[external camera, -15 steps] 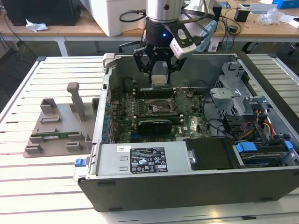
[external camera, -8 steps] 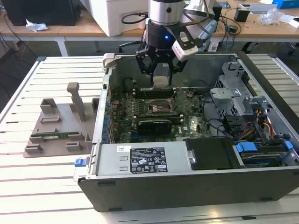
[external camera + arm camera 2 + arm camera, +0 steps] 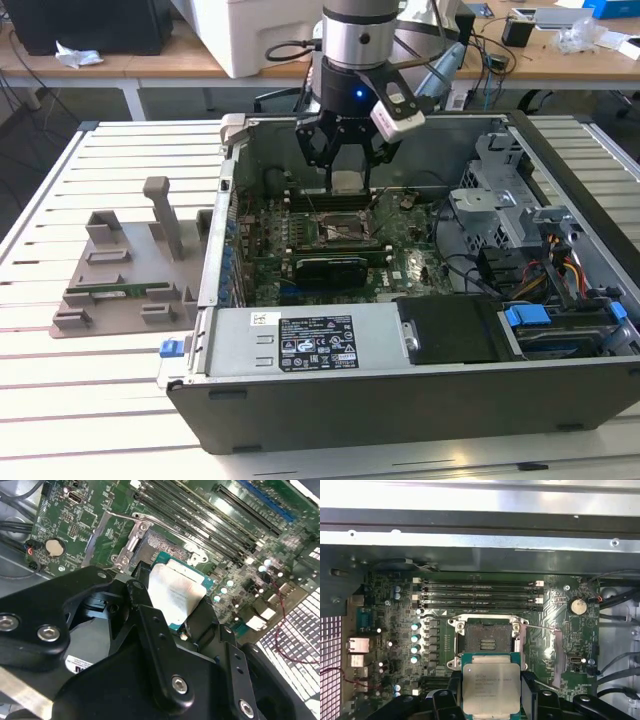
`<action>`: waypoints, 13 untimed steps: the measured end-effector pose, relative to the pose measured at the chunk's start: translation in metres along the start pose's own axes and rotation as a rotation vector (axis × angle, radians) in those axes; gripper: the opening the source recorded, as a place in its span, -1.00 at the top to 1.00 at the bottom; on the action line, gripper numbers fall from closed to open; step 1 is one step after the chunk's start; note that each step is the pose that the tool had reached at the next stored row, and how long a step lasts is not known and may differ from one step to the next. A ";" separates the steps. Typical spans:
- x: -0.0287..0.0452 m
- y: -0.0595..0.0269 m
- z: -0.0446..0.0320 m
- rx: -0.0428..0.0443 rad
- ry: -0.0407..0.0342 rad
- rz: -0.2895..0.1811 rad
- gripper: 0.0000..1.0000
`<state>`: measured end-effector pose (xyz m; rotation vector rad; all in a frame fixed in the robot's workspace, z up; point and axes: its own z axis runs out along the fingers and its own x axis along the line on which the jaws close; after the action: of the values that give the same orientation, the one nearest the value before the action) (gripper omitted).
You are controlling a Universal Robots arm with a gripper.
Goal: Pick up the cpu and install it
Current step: 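Pick up the cpu and move it towards the insertion slot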
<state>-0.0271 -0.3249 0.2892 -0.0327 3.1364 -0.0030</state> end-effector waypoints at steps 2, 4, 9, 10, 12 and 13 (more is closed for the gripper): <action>-0.0021 0.0018 0.0046 0.0001 -0.0001 0.000 -0.09; -0.0058 0.0044 0.0108 0.0003 0.0000 0.000 -0.09; -0.0120 0.0086 0.0216 0.0005 0.0000 0.000 -0.09; -0.0128 0.0091 0.0228 0.0004 0.0000 0.000 -0.09; -0.0129 0.0091 0.0231 0.0005 0.0001 0.000 -0.09; -0.0130 0.0091 0.0232 0.0005 0.0000 0.000 -0.09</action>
<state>-0.0142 -0.3156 0.2660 -0.0325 3.1363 -0.0037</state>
